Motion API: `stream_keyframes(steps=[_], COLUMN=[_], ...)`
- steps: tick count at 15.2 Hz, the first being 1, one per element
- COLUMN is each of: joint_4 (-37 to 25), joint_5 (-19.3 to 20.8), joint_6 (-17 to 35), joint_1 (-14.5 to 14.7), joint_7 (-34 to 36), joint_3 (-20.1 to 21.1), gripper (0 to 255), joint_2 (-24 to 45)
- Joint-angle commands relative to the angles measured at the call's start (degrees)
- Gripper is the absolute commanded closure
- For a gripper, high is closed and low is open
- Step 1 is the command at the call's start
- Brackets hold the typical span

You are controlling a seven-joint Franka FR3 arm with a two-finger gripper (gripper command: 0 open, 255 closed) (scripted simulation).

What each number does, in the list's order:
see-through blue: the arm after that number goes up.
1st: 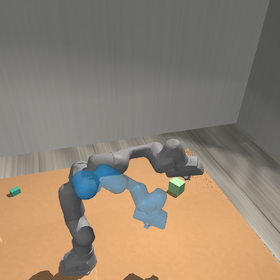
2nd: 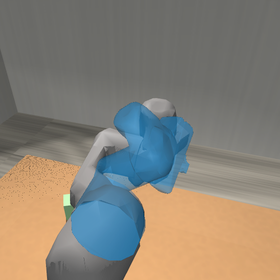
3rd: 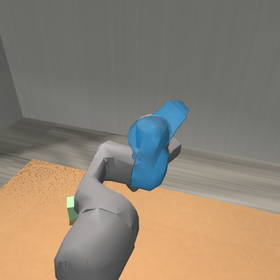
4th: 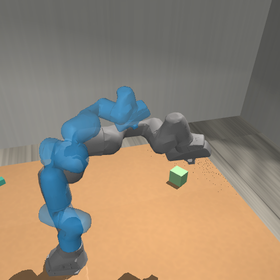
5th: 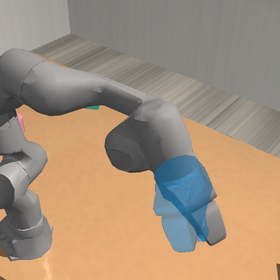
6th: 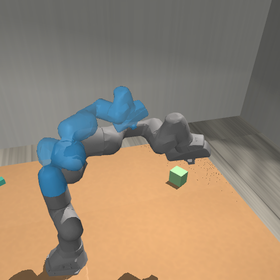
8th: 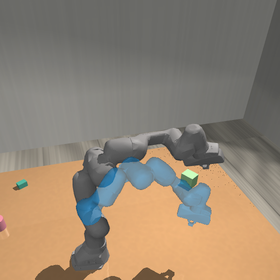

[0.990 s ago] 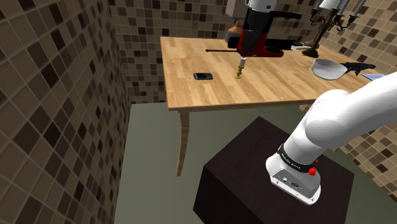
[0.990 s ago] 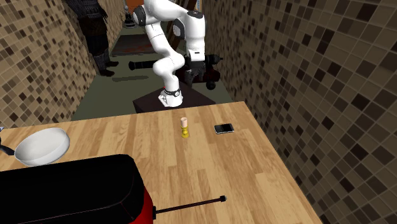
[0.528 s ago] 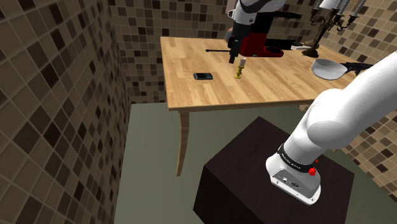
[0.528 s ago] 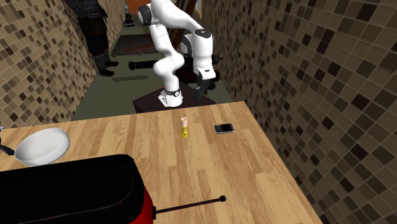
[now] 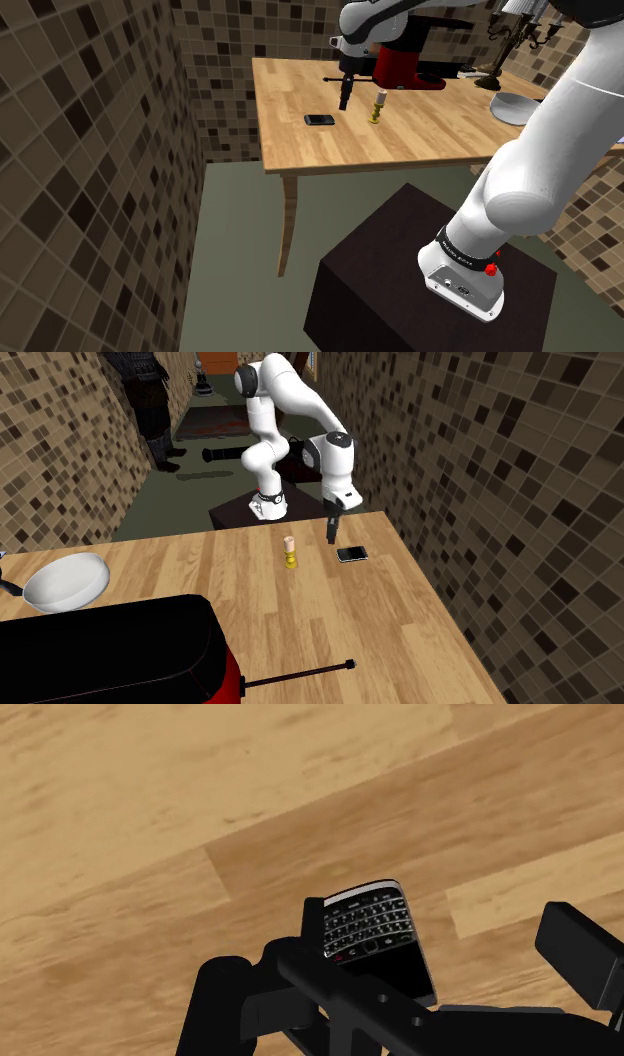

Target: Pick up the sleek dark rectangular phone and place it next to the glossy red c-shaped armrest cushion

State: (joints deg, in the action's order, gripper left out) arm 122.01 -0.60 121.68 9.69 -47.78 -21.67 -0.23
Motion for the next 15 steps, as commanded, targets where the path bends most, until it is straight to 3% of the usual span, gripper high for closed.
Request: stream_keyframes(steps=[1,4,11,15], joint_4=[-2.33,-5.85,-3.60,-3.60], joint_5=[-2.14,-4.56,-6.25,-6.24], joint_6=[1.77,3.04,8.23,8.23], joint_1=[0.20,-0.11,-0.46,-0.47], joint_7=[-4.41,-9.16,-10.29,-10.29], joint_3=[0.16,0.93,1.41,1.41], gripper=[0,0,0,0], joint_2=[4.45,9.71,12.89,12.89])
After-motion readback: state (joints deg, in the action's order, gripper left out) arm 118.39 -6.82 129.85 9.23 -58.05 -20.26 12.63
